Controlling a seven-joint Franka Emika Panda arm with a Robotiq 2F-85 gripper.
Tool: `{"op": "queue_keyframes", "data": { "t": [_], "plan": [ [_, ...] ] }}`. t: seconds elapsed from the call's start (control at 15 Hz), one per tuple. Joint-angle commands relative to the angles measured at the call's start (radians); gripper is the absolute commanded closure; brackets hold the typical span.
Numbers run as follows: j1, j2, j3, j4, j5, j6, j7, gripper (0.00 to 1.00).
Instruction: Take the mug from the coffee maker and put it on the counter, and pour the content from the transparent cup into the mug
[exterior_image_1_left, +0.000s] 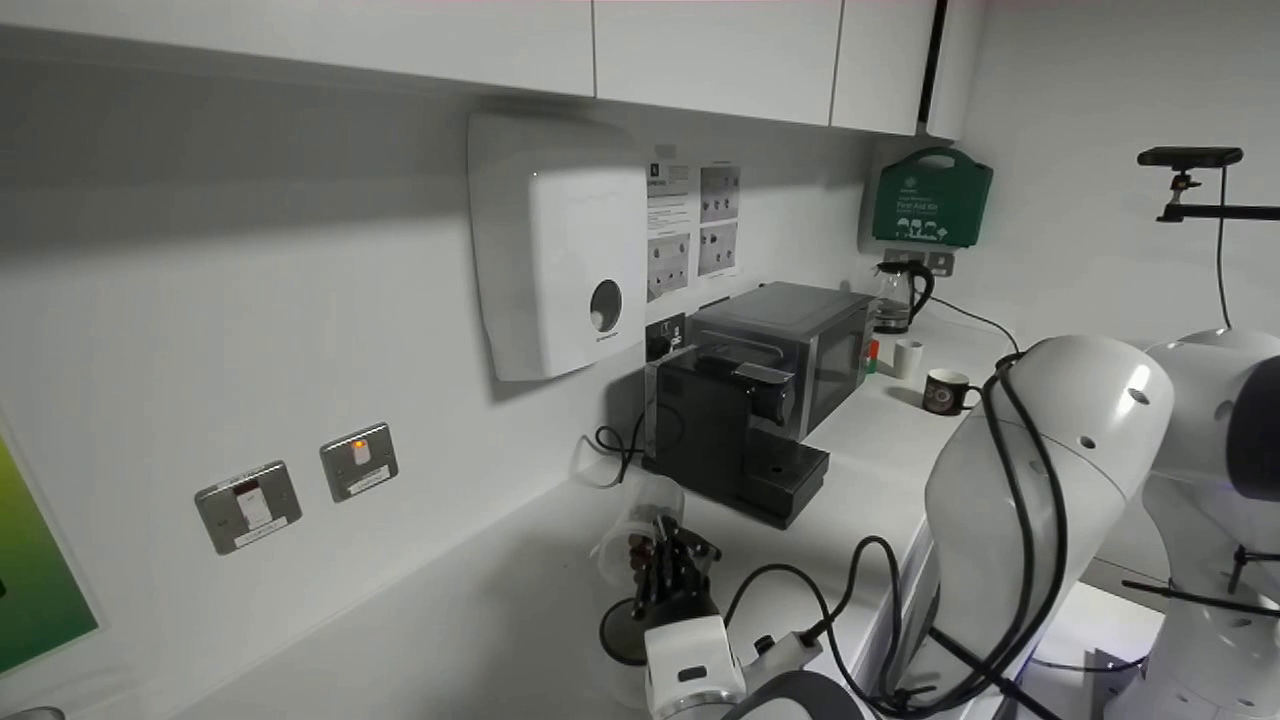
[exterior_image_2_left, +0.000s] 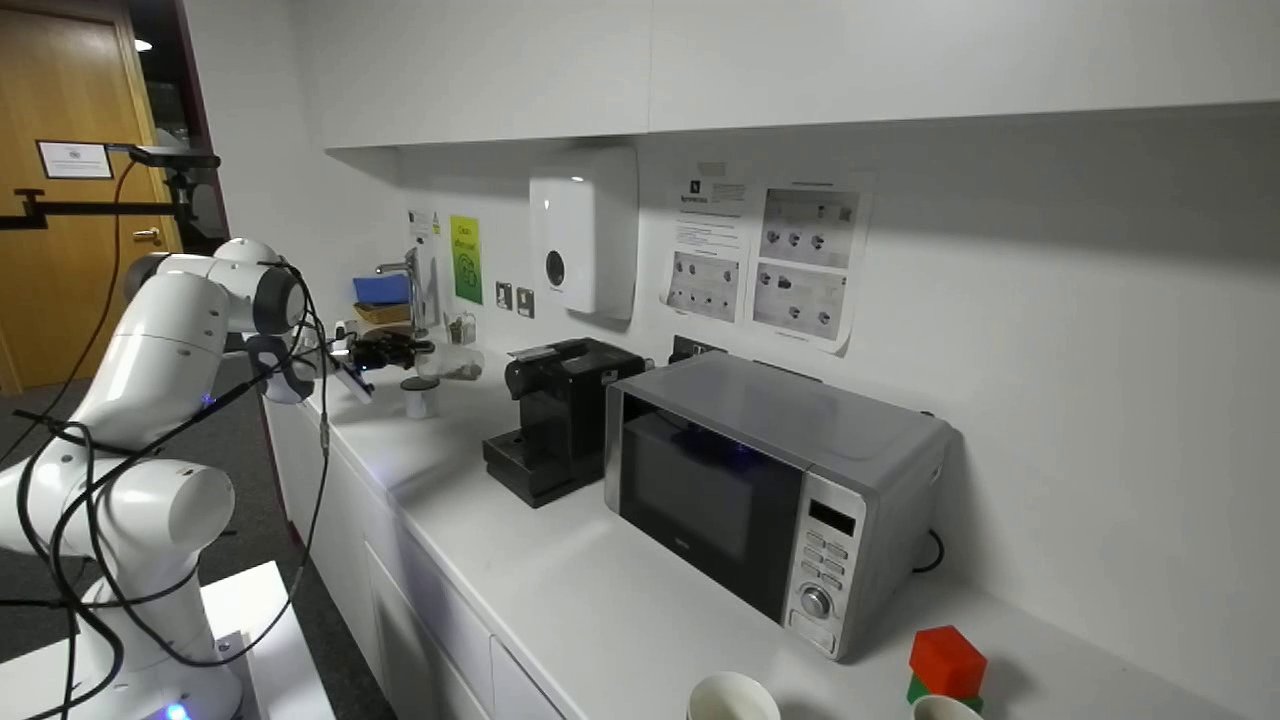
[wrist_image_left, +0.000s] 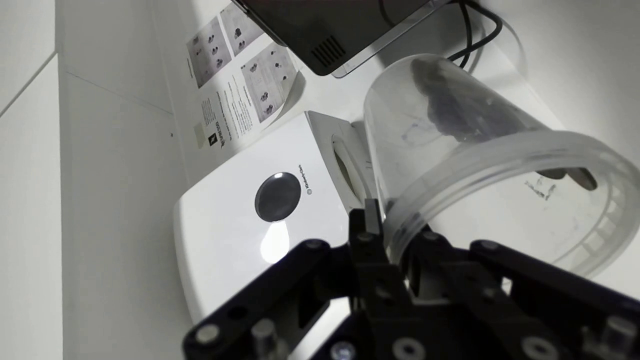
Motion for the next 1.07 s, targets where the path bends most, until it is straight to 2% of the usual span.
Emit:
{"op": "queue_keyframes", "data": {
  "t": [0.0,1.0],
  "plan": [
    [0.035,0.015,-0.025,0.041,-0.028,-0.070,-0.053,0.98],
    [0.092,0.069,-0.049,0.119,-0.054,-0.130,-0.148,0.98]
  ]
}}
